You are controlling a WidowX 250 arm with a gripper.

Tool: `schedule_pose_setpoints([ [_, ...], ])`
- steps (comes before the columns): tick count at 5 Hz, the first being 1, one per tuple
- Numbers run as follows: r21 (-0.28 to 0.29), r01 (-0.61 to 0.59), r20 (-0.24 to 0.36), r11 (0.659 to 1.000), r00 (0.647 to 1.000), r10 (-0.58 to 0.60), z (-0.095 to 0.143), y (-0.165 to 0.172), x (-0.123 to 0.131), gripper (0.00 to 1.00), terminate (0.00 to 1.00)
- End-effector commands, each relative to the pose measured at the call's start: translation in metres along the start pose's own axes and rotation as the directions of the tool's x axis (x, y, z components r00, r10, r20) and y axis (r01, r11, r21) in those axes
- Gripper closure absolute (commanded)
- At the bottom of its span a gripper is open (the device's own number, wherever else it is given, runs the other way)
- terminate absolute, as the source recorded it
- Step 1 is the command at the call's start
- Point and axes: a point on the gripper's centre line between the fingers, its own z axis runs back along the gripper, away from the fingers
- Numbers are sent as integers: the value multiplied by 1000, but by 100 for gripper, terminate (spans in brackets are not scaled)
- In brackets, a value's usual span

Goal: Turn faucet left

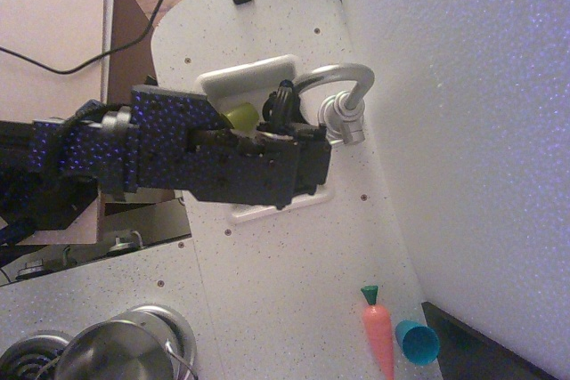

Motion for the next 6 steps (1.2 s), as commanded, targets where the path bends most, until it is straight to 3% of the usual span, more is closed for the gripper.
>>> schedule_pose_setpoints([
  [1, 0, 0, 0, 1000, 1000, 0, 0, 0, 0, 0, 0],
  [2, -70, -20, 66, 997, 998, 24, 10, -4, 27, 0, 0],
  [5, -157, -54, 77, 986, 995, 67, 7, -6, 14, 0, 0],
  [6, -374, -254, -22, 892, 964, 266, -22, 28, 24, 0, 0],
])
